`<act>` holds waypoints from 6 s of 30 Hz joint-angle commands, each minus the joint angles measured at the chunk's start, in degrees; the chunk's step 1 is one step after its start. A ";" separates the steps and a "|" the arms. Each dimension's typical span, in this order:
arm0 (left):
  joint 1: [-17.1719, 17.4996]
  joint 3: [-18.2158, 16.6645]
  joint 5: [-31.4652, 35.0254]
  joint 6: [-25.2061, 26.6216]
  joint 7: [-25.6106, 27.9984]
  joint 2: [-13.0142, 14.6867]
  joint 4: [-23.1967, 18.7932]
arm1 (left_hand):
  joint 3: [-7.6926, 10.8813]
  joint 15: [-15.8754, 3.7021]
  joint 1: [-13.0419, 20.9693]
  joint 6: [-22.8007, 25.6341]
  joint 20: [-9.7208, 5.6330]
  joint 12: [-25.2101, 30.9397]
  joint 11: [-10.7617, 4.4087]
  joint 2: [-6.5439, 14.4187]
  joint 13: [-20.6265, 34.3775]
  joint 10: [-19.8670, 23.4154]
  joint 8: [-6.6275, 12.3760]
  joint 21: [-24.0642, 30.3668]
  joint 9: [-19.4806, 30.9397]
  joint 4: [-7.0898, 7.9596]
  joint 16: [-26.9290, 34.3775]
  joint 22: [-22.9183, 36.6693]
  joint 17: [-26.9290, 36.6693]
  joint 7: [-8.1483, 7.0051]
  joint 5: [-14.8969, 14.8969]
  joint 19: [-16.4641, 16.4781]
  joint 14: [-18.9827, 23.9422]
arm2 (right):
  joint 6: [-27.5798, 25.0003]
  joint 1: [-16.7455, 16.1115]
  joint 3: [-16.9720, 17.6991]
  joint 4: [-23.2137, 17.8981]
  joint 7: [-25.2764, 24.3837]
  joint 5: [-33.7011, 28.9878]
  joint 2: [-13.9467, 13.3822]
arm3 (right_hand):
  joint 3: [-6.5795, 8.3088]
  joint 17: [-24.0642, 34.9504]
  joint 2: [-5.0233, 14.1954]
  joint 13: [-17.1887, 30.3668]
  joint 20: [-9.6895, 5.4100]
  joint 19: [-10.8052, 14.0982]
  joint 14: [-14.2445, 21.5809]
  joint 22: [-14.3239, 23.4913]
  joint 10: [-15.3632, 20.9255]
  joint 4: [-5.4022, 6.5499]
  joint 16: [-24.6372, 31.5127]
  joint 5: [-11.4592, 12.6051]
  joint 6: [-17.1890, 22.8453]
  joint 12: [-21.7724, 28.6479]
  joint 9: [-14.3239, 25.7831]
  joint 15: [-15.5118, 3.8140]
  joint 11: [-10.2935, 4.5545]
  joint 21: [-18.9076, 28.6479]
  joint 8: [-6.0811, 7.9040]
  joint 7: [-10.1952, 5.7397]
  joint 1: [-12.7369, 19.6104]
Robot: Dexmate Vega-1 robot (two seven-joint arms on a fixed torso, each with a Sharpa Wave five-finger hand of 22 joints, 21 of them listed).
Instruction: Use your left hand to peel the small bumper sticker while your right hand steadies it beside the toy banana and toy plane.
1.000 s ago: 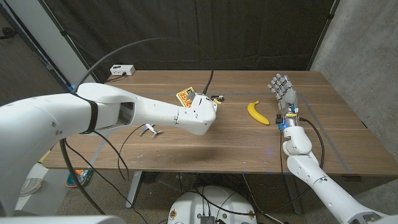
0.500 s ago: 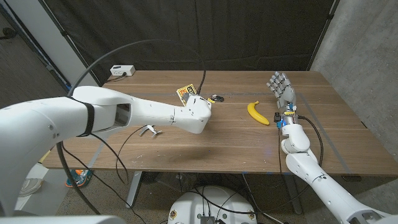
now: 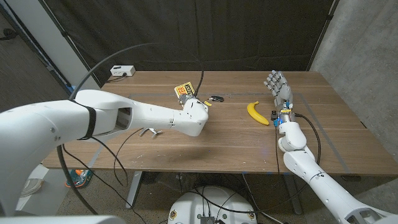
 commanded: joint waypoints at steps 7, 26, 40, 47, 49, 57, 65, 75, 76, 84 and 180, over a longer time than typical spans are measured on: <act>15.31 -14.33 8.55 -4.24 21.52 4.64 1.09 | 7.82 -5.86 21.12 38.81 -2.21 2.06 -13.73 -6.67 -0.57 18.87 10.42 3.93 11.12 -16.11 0.91 0.26 -0.08 -7.18 -1.06 4.38 9.01 | -1.93 1.14 -0.88 -0.55 -1.36 -1.30 0.04 | 0.52 -0.02 0.08 0.10 0.06 0.41 0.70 0.18 0.45 -0.13 -0.12 0.41 0.35 -0.09 0.12 -0.01 0.19 -0.06 0.05 -0.02 -0.43; 37.55 -45.63 17.12 -29.72 68.77 3.64 2.12 | 8.31 -6.69 19.59 37.10 -2.23 2.07 -14.48 -5.64 0.39 21.03 11.59 6.40 14.16 -14.44 1.37 0.35 0.51 -9.81 -0.28 6.70 11.98 | -0.35 2.01 -0.90 1.03 2.54 1.87 0.03 | 0.71 -0.01 0.17 0.10 0.08 0.51 0.59 0.19 0.43 -0.16 -0.27 0.40 0.40 -0.15 0.12 -0.03 0.49 -0.04 0.05 -0.01 -0.53; 47.73 -68.73 33.11 -64.59 77.81 -6.13 10.09 | 8.24 -9.21 16.65 33.39 -3.66 1.09 -16.79 -3.52 1.44 20.55 12.60 7.99 16.66 -12.35 2.18 0.21 2.03 -13.08 -1.87 7.29 12.59 | -1.85 0.01 -0.26 -1.63 2.37 2.15 -1.79 | 1.65 -0.21 0.37 0.06 0.43 0.94 0.40 0.16 0.62 -1.63 -0.48 0.45 0.54 -0.13 0.08 -0.03 -0.01 0.04 0.08 -0.03 1.50; 47.43 -71.68 43.99 -71.06 77.81 -6.46 11.41 | 7.49 -10.73 14.18 31.27 -4.63 1.23 -17.30 -3.11 2.79 21.75 14.15 9.04 18.54 -10.82 2.80 0.03 2.99 -16.20 -2.48 7.36 12.79 | -4.07 -0.15 -0.58 -2.37 3.42 2.95 -2.88 | 1.95 -0.25 0.30 0.05 0.43 1.08 0.40 0.15 0.59 -2.25 -0.51 0.46 0.78 -0.17 0.07 -0.10 0.01 0.05 0.16 -0.08 2.34; 47.43 -72.27 48.13 -70.80 77.81 -6.86 11.74 | 7.20 -10.92 13.66 31.36 -4.79 1.18 -17.31 -3.32 3.04 21.71 14.41 9.15 18.56 -10.55 2.84 -0.02 3.10 -17.27 -2.35 7.26 12.75 | -5.01 -0.30 -0.65 -2.99 3.01 2.70 -3.25 | 2.18 -0.27 0.35 0.04 0.58 1.27 0.50 0.15 0.60 -2.60 -0.48 0.51 1.13 -0.18 0.07 -0.08 0.03 0.10 0.28 0.07 2.91; 48.28 -76.53 60.53 -73.34 77.81 -10.04 13.58 | 6.64 -11.84 12.90 32.18 -6.01 1.39 -17.57 -4.03 3.69 22.56 14.99 9.59 18.03 -10.42 2.96 -0.18 3.23 -18.33 -1.99 7.55 12.97 | -10.18 -1.46 -1.00 -6.93 -0.37 -0.74 -6.04 | 3.66 -0.08 0.77 0.14 0.90 3.44 3.28 0.26 3.29 -4.38 0.43 0.89 3.29 0.54 0.12 0.54 0.57 0.71 0.82 0.68 7.45; 48.57 -77.10 68.17 -76.14 77.81 -10.22 12.76 | 6.73 -12.19 12.96 31.92 -6.17 1.29 -16.88 -3.85 4.21 22.46 15.03 9.66 17.51 -10.55 2.79 -0.27 3.37 -17.64 -1.62 6.88 12.58 | -21.14 -2.36 -2.05 -14.33 -7.45 -8.04 -10.03 | 7.35 0.27 2.01 0.30 1.61 3.51 4.68 0.42 3.60 -5.43 0.83 1.59 3.41 0.24 0.21 -0.77 -1.42 0.53 0.72 -0.90 17.78; 49.02 -78.91 62.96 -87.96 77.81 -11.69 12.86 | 6.67 -11.41 12.71 30.34 -5.05 0.89 -16.07 -3.68 5.09 21.13 14.72 9.76 16.72 -10.50 2.45 -0.33 3.80 -18.73 -1.14 5.33 11.92 | -31.05 -1.66 -4.17 -19.51 -11.10 -14.34 -13.09 | 9.22 1.22 0.58 0.55 2.02 1.69 2.66 0.61 0.61 -5.41 0.70 0.81 1.06 -0.62 0.35 -2.96 -5.43 0.07 0.13 -3.20 30.17; 49.08 -79.27 62.15 -89.26 77.81 -11.88 12.89 | 6.26 -11.08 12.32 29.92 -4.39 0.70 -15.71 -4.10 5.29 20.68 14.68 9.69 16.64 -10.32 2.39 -0.35 3.88 -19.45 -0.86 4.86 11.66 | -30.84 -1.61 -4.21 -19.25 -11.07 -14.26 -12.94 | 9.20 1.26 0.46 0.56 2.14 1.44 2.31 0.61 0.10 -5.38 0.62 0.71 0.80 -0.72 0.36 -3.01 -5.50 0.01 0.08 -3.37 30.79; 49.47 -82.10 62.47 -95.91 77.81 -12.63 12.61 | 5.05 -11.54 11.83 29.88 -4.21 0.68 -16.38 -5.40 5.96 20.79 15.35 9.80 16.92 -10.16 2.56 -0.43 4.12 -21.21 0.78 4.60 11.70 | -30.90 0.01 -5.33 -17.33 -11.54 -15.38 -11.98 | 8.92 1.40 -0.01 0.60 2.45 0.67 1.23 0.64 -0.97 -5.15 0.45 0.38 -0.07 -0.80 0.39 -3.04 -5.89 -0.13 -0.06 -3.68 32.46; 45.16 -65.42 34.01 -95.11 68.84 10.08 0.12 | -0.54 -12.24 12.68 23.81 -5.27 -0.35 -18.13 -4.56 12.77 18.92 20.14 10.37 23.83 -6.22 2.26 -0.71 5.42 -22.12 14.92 2.79 8.22 | -68.15 8.61 -23.50 -17.59 -42.91 -62.54 -0.07 | -11.28 29.62 -0.59 10.64 -3.06 2.64 12.61 2.02 10.41 -2.99 23.71 6.87 13.53 11.25 1.00 -13.67 -12.00 4.82 1.12 -11.09 52.42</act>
